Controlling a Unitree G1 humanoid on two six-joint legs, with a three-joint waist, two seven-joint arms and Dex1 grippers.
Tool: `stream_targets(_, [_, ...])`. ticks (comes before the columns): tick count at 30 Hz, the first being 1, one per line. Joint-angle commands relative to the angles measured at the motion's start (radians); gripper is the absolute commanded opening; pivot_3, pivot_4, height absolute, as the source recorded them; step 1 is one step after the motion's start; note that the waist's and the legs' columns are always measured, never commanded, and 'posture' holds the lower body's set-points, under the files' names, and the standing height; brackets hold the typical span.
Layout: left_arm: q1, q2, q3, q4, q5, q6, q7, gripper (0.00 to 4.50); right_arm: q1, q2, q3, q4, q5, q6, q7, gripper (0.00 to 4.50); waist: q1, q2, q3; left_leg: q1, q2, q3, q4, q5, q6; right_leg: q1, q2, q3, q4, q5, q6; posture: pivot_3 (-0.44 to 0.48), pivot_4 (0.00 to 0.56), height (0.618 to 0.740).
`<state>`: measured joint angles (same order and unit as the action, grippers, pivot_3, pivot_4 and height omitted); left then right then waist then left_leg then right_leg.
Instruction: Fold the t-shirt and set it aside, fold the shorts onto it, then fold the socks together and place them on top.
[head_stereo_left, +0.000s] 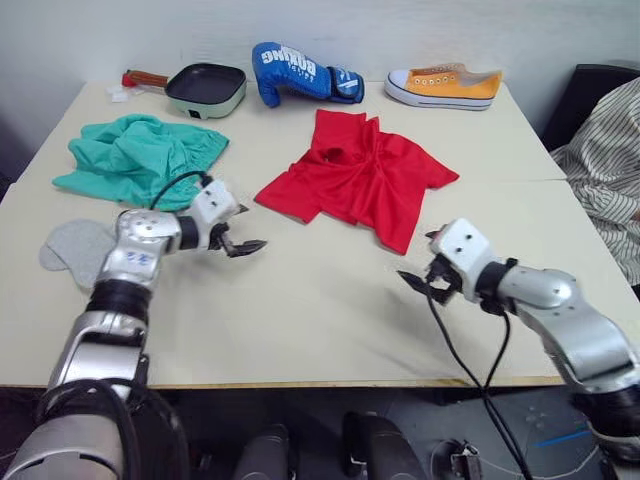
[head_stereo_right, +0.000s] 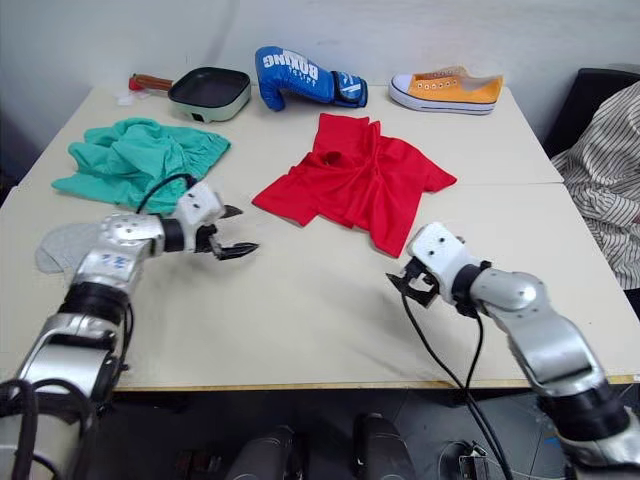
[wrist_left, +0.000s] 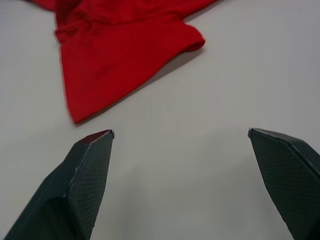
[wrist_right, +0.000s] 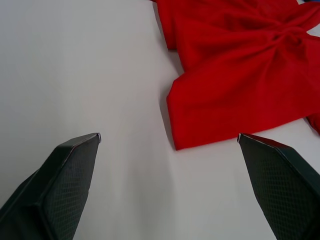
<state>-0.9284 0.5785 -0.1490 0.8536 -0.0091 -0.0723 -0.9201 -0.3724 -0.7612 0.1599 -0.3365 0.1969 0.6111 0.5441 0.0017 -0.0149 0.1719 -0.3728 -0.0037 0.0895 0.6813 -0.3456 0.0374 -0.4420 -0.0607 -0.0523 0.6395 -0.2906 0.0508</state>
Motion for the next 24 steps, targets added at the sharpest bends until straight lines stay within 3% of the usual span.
stream_targets(1, [-0.106,-0.054,-0.039,0.173,0.082,-0.146,0.026,4.50,-0.073,0.047,0.049,0.084,-0.087,-0.043,-0.018,4.47,0.000,0.000,0.000,-0.003,0.000,0.001,0.002,0.000,0.000,-0.003,0.000,0.000,0.003,0.000,0.000,0.000,0.150,0.740])
stream_targets(9, [-0.254,-0.186,-0.059,0.402,0.185,-0.204,0.172,4.50,-0.187,0.158,0.108,0.349,-0.210,-0.147,-0.027,4.47,-0.003,-0.001,0.001,-0.002,0.000,0.002,0.003,0.000,0.001,-0.003,-0.001,0.000,0.005,0.001,0.001,0.000,0.150,0.740])
stream_targets(15, [-0.301,-0.230,-0.040,0.463,0.210,-0.149,0.261,4.50,-0.232,0.225,0.091,0.488,-0.235,-0.202,-0.024,2.46,-0.005,-0.001,0.001,-0.002,0.000,0.002,0.004,0.000,0.001,-0.003,-0.001,0.000,0.006,0.001,0.001,0.000,0.150,0.740])
stream_targets(18, [-0.307,-0.237,-0.020,0.474,0.204,-0.120,0.262,3.93,-0.242,0.235,0.087,0.528,-0.246,-0.220,-0.022,1.40,-0.006,-0.001,0.000,-0.001,0.000,0.003,0.004,0.000,0.001,-0.003,-0.001,0.001,0.007,0.001,0.001,0.000,0.150,0.740])
stream_targets(22, [-0.307,-0.240,0.006,0.476,0.198,-0.095,0.246,2.61,-0.245,0.231,0.080,0.539,-0.252,-0.232,-0.014,0.00,-0.004,-0.001,0.000,-0.001,0.000,0.002,0.005,0.000,0.001,-0.003,-0.001,0.001,0.007,0.001,0.001,0.000,0.150,0.740])
stream_targets(24, [-0.307,-0.239,0.020,0.476,0.193,-0.083,0.230,2.00,-0.240,0.223,0.072,0.531,-0.252,-0.234,-0.007,0.00,-0.004,-0.001,0.000,-0.001,0.000,0.003,0.005,0.000,0.001,-0.003,-0.001,0.001,0.007,0.001,0.001,0.000,0.150,0.740])
